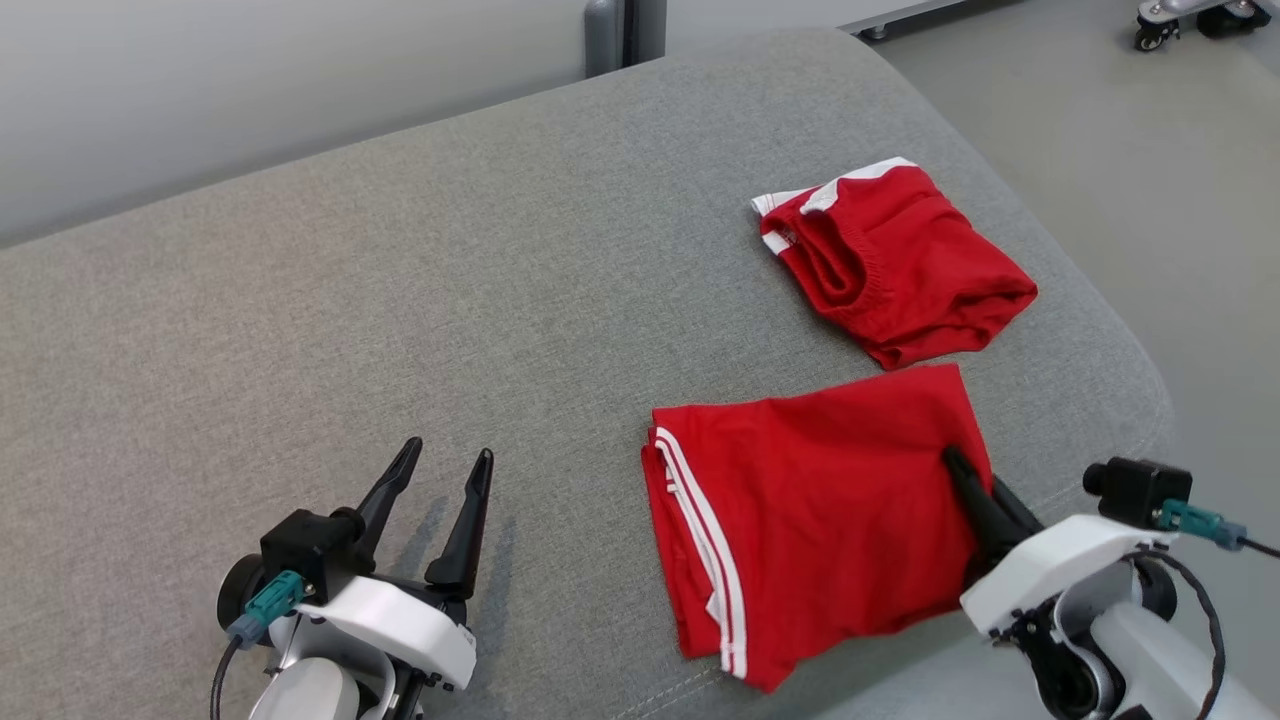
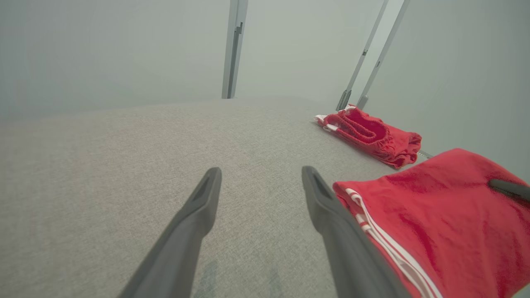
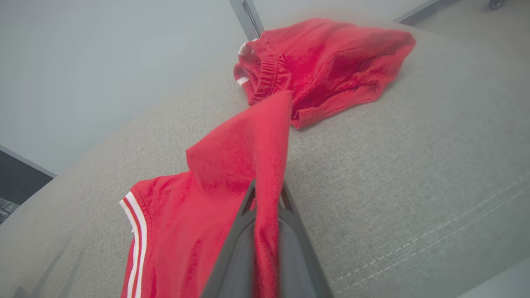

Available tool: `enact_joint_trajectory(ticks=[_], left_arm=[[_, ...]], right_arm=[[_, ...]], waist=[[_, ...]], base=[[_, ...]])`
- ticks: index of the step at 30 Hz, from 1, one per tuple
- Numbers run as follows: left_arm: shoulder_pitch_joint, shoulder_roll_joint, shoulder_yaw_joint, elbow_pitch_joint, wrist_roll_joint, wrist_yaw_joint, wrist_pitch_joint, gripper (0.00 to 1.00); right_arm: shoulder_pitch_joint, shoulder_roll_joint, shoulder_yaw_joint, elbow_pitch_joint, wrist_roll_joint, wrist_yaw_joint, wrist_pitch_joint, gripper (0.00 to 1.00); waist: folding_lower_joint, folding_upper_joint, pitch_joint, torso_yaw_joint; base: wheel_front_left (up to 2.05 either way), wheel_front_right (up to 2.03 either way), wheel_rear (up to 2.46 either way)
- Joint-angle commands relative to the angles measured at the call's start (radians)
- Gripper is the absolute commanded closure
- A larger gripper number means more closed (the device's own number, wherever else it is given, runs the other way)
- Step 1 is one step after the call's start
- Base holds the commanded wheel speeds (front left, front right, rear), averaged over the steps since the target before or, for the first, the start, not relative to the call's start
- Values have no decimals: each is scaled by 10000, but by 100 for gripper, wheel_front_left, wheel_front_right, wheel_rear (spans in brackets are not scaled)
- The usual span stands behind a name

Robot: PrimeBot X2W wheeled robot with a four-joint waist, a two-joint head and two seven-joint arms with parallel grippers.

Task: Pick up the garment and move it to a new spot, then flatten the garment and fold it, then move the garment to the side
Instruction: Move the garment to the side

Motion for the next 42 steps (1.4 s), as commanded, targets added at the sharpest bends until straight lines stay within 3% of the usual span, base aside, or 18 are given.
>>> enact_joint_trajectory(ticks=[1,12,29,30,31,36,39,42], left_arm=[[-208,172,278,-285,123,-69,-59,0],[-470,236,203,-408,184,-69,-59,0],[-823,355,-139,-650,307,-69,-59,0],[-854,367,-180,-659,315,-69,-59,0],[-880,376,-210,-665,321,-69,-59,0],[-1016,359,-214,-719,360,-69,-59,0],[-1030,321,-146,-729,392,-69,-59,0],[-930,257,-23,-711,421,-69,-59,0]], right_arm=[[-447,-101,-152,-338,-538,44,-148,100],[-2510,-484,-841,-93,-2222,44,-148,100],[-4713,-1569,-2503,3572,-3196,44,-149,100],[-4762,-1551,-2548,4058,-3345,44,-146,58],[-4850,-1504,-2560,4468,-3519,44,-146,0],[-5446,-1953,-3817,5394,-4939,44,-147,0],[-5294,-2076,-5152,4795,-6167,44,-147,0],[-4667,-1652,-6518,3664,-7562,44,-148,0]], waist=[[0,0,153,102],[0,0,665,921],[0,0,1225,1991],[0,0,1245,2047],[0,0,1258,2091],[0,0,1327,2324],[0,0,1241,2434],[0,0,1026,2522]], base=[[0,0,0],[0,0,0],[0,0,0],[0,0,0],[0,0,0],[0,0,0],[0,0,0],[0,0,0]])
